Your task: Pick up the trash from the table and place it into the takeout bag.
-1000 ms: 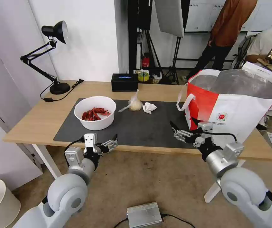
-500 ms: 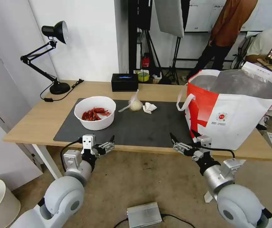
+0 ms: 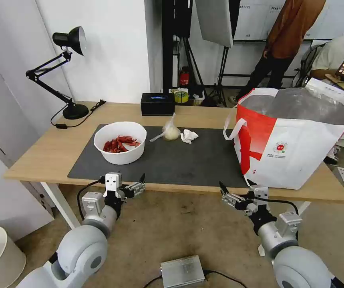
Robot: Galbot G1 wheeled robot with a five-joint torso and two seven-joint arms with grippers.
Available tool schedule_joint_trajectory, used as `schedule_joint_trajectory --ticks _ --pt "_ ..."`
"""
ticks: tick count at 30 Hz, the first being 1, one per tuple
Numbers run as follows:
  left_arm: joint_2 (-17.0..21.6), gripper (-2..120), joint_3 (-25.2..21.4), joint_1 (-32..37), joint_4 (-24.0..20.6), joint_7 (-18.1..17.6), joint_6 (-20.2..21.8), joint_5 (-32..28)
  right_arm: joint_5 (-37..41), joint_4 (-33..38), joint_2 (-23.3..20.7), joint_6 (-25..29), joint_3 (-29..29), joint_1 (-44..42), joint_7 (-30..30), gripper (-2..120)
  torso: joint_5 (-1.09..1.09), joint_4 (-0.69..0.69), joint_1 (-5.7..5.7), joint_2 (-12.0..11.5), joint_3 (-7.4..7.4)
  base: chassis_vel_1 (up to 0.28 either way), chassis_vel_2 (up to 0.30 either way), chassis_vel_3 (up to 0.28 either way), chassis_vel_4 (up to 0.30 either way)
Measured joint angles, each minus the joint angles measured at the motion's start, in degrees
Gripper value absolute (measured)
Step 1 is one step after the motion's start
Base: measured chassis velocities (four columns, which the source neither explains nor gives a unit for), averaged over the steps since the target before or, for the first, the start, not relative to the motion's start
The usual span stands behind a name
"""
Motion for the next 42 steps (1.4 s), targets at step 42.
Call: schedule_joint_trajectory --ticks 42 --pt "-0.62 100 0.64 -0.32 0.85 -0.06 -0.01 1.04 20.63 -30.11 6.62 -14.55 -35.3 64.04 7.62 100 -0.01 0.01 0.02 -0.01 0.01 0.0 0.0 0.0 0.0"
